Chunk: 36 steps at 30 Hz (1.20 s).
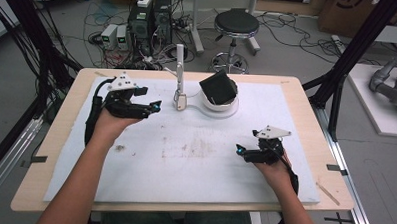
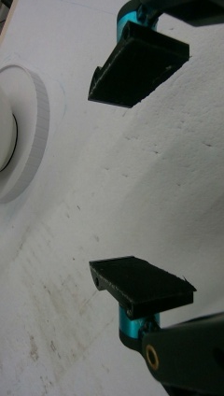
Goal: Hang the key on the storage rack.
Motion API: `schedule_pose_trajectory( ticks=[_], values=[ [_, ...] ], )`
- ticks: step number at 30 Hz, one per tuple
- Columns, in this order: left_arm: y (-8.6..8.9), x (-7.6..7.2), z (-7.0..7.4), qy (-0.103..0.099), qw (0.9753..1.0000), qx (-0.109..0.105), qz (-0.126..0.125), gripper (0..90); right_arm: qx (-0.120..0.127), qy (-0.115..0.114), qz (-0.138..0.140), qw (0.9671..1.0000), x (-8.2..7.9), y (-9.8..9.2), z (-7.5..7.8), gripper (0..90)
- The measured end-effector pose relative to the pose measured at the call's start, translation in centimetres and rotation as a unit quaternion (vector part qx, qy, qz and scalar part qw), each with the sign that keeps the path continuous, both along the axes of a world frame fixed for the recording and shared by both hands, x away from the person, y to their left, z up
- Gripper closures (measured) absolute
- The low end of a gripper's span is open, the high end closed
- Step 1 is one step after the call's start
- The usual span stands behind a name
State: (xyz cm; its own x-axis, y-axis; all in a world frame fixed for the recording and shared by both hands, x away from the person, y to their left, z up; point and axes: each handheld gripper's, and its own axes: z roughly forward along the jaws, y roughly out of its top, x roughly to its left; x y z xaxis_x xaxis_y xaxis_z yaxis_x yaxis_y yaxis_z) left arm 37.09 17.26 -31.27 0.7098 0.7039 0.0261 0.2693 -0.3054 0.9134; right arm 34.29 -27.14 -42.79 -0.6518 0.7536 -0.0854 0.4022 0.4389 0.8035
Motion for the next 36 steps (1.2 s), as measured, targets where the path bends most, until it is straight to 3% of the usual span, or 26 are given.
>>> schedule_pose_trajectory(
  ticks=[3,4,10,13,29,36],
  values=[
    [0.4,-0.7,-0.3,0.000,0.9999,-0.008,-0.008,27.3,0.001,0.000,-0.001,1.0000,0.0,0.0,0.0,16.7],
    [0.7,-1.2,-0.6,0.005,0.9996,-0.020,-0.018,27.3,0.001,0.000,-0.001,1.0000,0.0,0.0,0.0,16.7],
    [1.2,-2.4,-1.4,0.006,0.9991,-0.023,-0.035,25.8,0.002,0.000,-0.003,1.0000,0.1,-0.1,0.0,16.7],
    [1.4,-3.3,-2.7,0.009,0.9989,-0.025,-0.038,25.5,0.002,0.000,-0.003,1.0000,0.0,-0.1,0.0,16.7],
    [3.4,-4.9,-8.1,0.031,0.9981,-0.048,-0.027,23.5,-0.003,0.000,-0.003,1.0000,0.1,-0.1,-0.1,16.7],
    [4.1,-4.9,-9.1,0.033,0.9981,-0.044,-0.030,23.4,-0.003,0.004,-0.006,1.0000,0.3,-0.2,-0.2,16.7]
  ],
)
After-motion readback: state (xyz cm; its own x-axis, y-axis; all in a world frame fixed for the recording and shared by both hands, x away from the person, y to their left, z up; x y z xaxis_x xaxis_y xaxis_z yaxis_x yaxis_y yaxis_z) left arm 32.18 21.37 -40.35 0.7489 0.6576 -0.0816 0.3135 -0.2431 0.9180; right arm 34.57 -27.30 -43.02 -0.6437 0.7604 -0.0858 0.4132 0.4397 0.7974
